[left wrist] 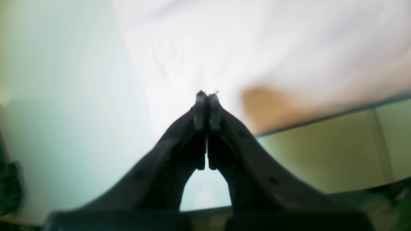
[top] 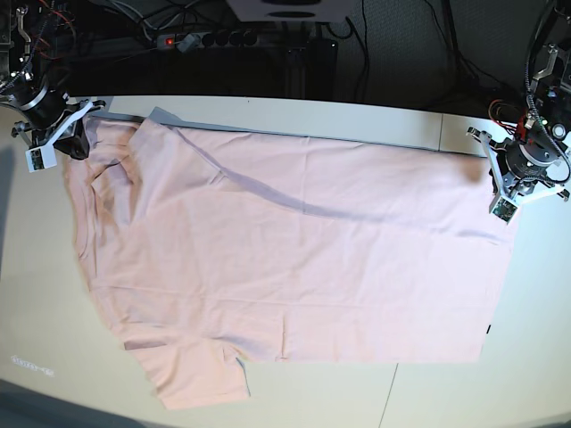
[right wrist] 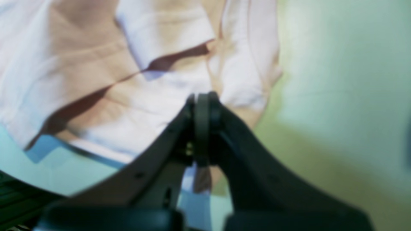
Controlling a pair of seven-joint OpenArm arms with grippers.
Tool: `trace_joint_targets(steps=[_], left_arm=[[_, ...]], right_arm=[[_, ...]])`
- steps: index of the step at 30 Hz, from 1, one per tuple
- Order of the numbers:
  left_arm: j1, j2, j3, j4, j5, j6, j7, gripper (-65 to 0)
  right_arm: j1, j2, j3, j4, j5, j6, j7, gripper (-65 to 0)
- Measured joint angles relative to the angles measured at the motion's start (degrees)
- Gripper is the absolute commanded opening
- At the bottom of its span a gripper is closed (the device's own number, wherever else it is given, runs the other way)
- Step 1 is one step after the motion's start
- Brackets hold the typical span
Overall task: Fold the T-shirt properly
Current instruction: 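Lower the shirt edge onto the table and open the left gripper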
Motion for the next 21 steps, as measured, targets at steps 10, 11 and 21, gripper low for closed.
trace_joint_targets(steps=[10, 11, 21], left_arm=[[-3.02, 0.61, -0.33, -6.32, -2.27, -2.12, -3.93, -65.0], [-3.37, 0.59, -0.35, -7.61, -2.75, -2.16, -3.93, -65.0], [-3.63, 3.32, -0.44, -12.24, -3.67, -2.82, -3.48, -65.0]], right_arm=[[0.39, 0.02, 0.00, 0.00, 0.02, 0.00, 0.02, -65.0], [0.39, -0.02, 0.00, 0.00, 0.00, 0.00, 0.04, -65.0], [0.37, -0.02, 0.00, 0.00, 0.02, 0.00, 0.04, -65.0]])
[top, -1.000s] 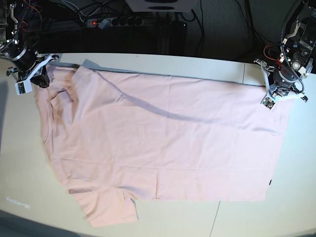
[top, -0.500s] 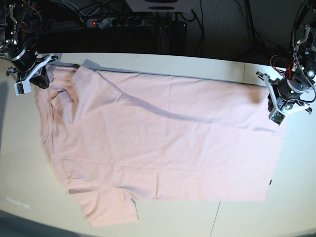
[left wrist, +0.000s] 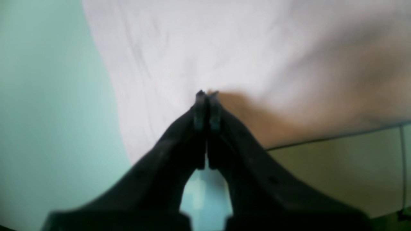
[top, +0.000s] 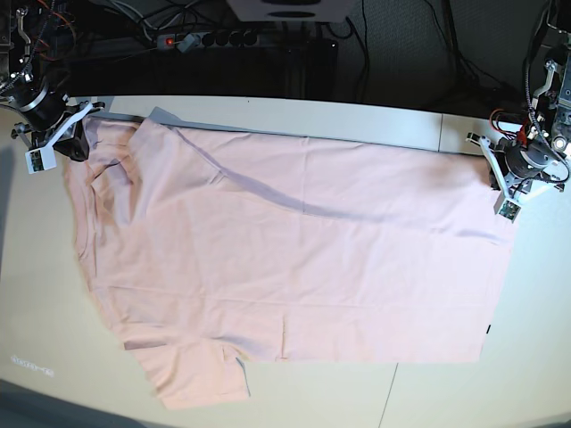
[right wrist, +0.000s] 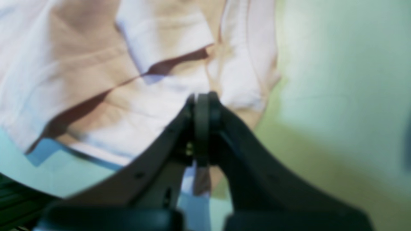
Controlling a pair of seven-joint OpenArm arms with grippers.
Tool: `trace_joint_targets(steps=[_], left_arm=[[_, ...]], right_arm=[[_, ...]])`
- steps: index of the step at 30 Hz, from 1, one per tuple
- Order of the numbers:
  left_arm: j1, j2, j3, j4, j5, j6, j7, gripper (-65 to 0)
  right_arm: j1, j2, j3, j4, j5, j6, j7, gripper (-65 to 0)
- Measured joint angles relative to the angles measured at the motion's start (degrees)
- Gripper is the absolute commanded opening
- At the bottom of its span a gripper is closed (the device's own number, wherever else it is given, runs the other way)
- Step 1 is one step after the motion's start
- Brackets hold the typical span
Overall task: Fold the T-shirt properly
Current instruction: 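Lower the shirt edge onto the table and open the left gripper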
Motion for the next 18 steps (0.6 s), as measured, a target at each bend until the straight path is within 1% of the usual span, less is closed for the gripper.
trace_joint_targets(steps=[3, 9, 13, 18], left_arm=[[0.48, 0.59, -0.31, 0.00, -0.20, -0.28, 0.59, -65.0], [2.64, 1.25, -0.68, 0.09, 0.28, -0.61, -1.38, -65.0], [4.63, 1.36, -0.79, 0.22, 0.98, -0.61, -3.93, -65.0], [5.75, 1.38, -0.85, 0.48, 1.99, -0.59, -4.50, -65.0]], right_arm=[[-0.02, 0.00, 0.00, 0.00, -0.02, 0.04, -0.02, -65.0], [-0.22, -0.33, 0.00, 0.00, -0.02, 0.04, -0.24, -65.0], [-0.37, -0.33, 0.00, 0.00, 0.00, 0.04, -0.44, -65.0], [-2.10, -0.28, 0.00, 0.00, 0.02, 0.04, -0.46, -65.0]])
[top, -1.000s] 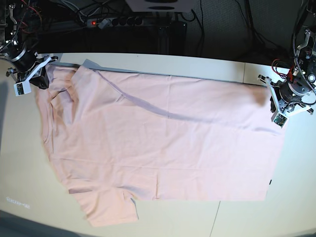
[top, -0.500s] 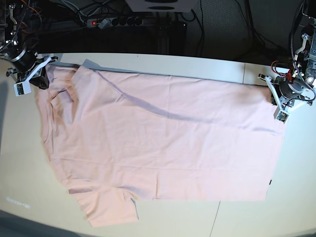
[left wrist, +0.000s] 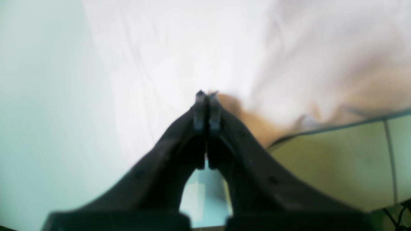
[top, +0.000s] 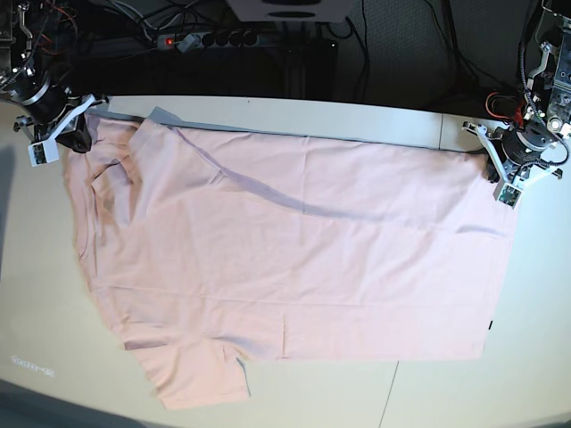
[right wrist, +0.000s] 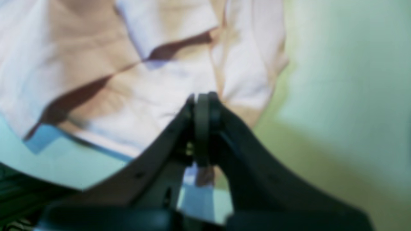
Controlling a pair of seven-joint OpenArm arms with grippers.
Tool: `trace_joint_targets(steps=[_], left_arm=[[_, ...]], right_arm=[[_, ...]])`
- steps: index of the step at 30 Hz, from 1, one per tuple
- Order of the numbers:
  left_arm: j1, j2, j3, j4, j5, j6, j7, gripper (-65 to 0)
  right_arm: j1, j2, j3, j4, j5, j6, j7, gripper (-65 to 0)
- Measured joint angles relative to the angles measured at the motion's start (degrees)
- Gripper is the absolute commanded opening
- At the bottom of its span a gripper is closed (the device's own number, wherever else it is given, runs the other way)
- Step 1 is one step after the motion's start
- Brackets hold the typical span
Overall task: Fold the T-shirt properly
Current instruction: 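Lower the shirt edge onto the table and open the left gripper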
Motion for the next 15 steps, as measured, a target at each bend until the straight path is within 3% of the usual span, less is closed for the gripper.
trace_joint_targets(steps=[15], left_arm=[[3.98, -0.22, -0.42, 0.66, 0.76, 0.11, -2.60, -65.0]], right_arm=[[-2.69, 0.15, 0.22, 0.13, -0.02, 0.00, 0.26, -65.0]])
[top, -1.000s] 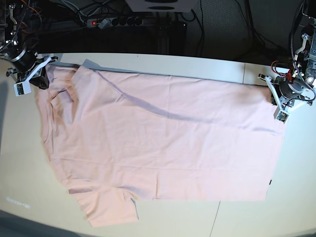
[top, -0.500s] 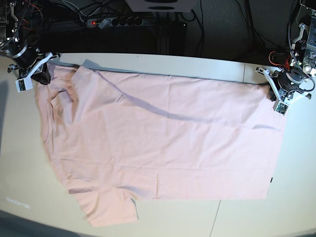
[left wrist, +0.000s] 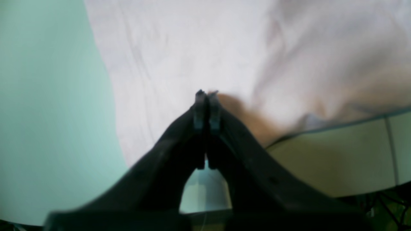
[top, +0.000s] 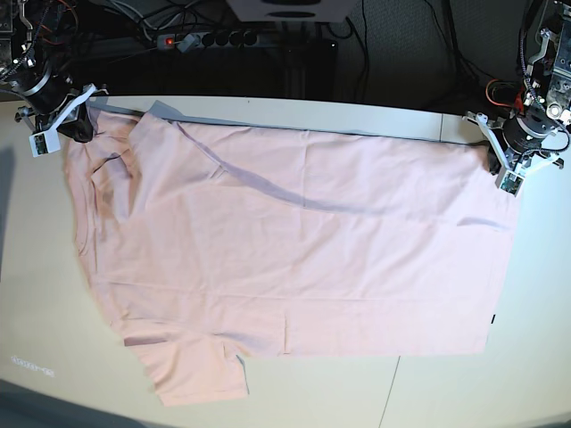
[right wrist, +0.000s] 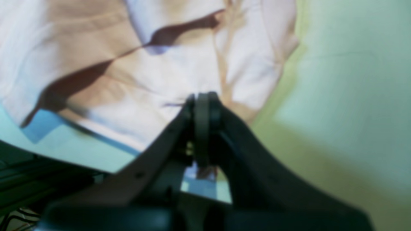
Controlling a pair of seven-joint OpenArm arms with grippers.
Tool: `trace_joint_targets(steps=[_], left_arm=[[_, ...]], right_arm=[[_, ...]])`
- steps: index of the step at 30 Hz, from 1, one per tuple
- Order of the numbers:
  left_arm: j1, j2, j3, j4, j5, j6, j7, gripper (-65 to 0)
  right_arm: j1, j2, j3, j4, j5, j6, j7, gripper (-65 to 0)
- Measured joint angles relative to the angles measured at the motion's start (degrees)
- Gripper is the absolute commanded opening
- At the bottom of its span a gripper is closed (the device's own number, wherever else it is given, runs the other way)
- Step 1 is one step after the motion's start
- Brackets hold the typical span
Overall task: Fold the T-shirt properly
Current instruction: 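Lower the shirt edge onto the table and open the left gripper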
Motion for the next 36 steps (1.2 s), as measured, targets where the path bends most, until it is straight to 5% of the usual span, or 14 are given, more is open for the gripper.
trace_joint_targets(steps=[27, 36], left_arm=[[3.61, 0.24, -5.14, 0.28, -2.60, -0.09, -0.44, -65.0], [5.16, 0.74, -11.19, 8.13, -4.59, -1.38, 7.13, -62.7]], right_arm=[[-3.04, 0.02, 3.85, 0.24, 0.22, 0.00, -0.63, -65.0], [-2.82, 0.02, 3.87, 0.24, 0.15, 0.00, -0.61, -65.0]])
